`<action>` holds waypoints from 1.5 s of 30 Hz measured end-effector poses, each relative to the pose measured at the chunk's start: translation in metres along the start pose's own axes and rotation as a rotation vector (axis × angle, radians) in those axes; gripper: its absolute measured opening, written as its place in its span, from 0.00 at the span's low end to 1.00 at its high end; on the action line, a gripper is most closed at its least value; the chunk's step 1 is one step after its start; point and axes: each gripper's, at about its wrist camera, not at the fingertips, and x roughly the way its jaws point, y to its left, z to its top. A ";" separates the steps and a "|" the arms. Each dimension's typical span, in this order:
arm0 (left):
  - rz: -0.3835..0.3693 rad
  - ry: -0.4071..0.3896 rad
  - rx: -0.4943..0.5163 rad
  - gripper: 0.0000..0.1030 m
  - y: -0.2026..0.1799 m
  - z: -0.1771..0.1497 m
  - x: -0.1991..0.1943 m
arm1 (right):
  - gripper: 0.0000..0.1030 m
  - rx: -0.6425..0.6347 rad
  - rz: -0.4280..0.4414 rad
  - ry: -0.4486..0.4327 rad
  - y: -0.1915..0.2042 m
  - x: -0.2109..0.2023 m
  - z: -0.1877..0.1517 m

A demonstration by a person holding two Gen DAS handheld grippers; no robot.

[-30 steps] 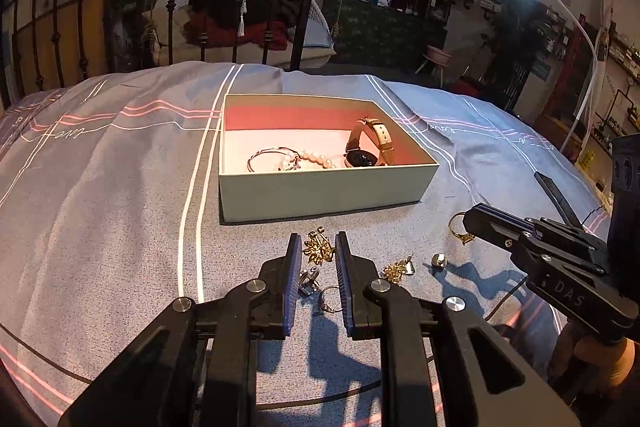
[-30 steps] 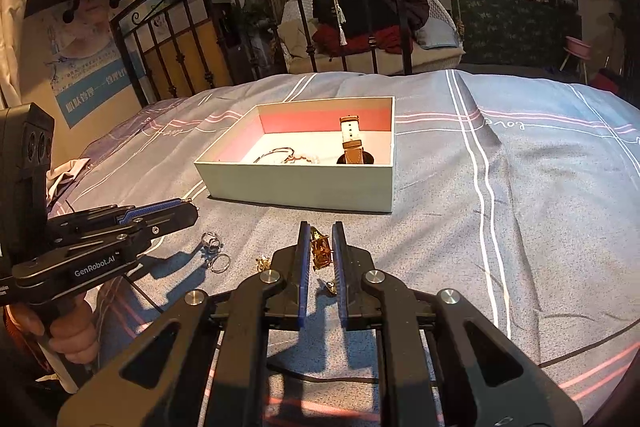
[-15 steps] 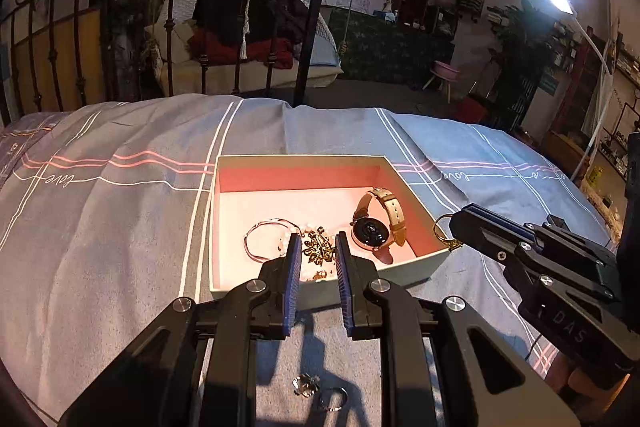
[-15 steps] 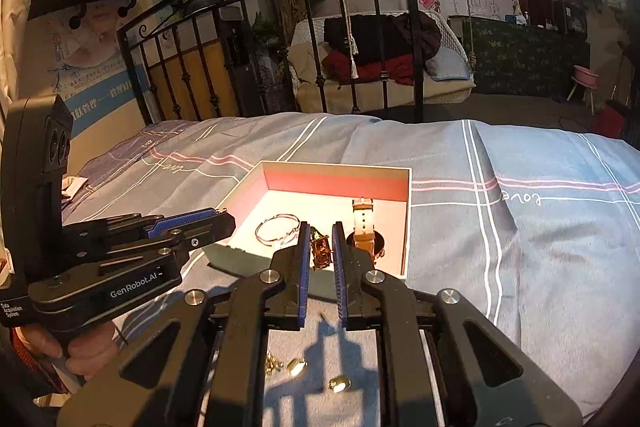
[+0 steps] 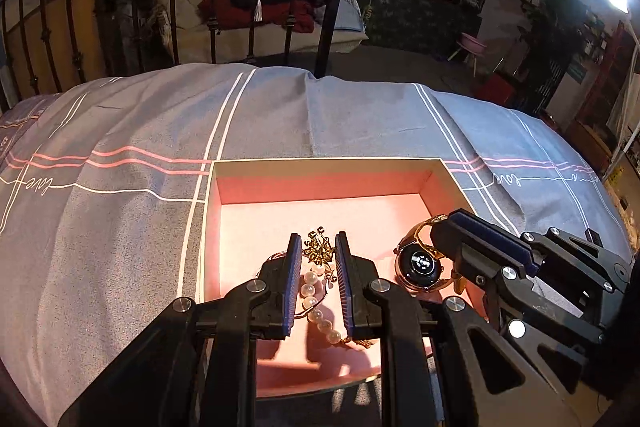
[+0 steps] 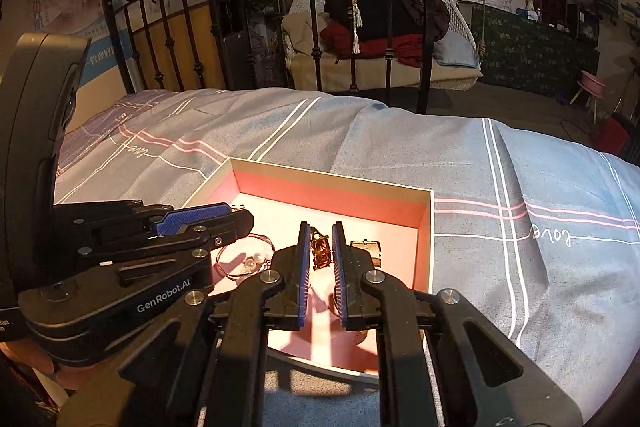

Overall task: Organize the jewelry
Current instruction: 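Lower the gold brooch and earring into the box and open both tools, then withdraw both tools and grasp the silver earring with the left tool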

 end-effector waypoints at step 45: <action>-0.065 0.001 0.052 0.47 0.011 -0.132 -0.073 | 0.68 0.248 -0.001 0.056 -0.027 -0.089 -0.135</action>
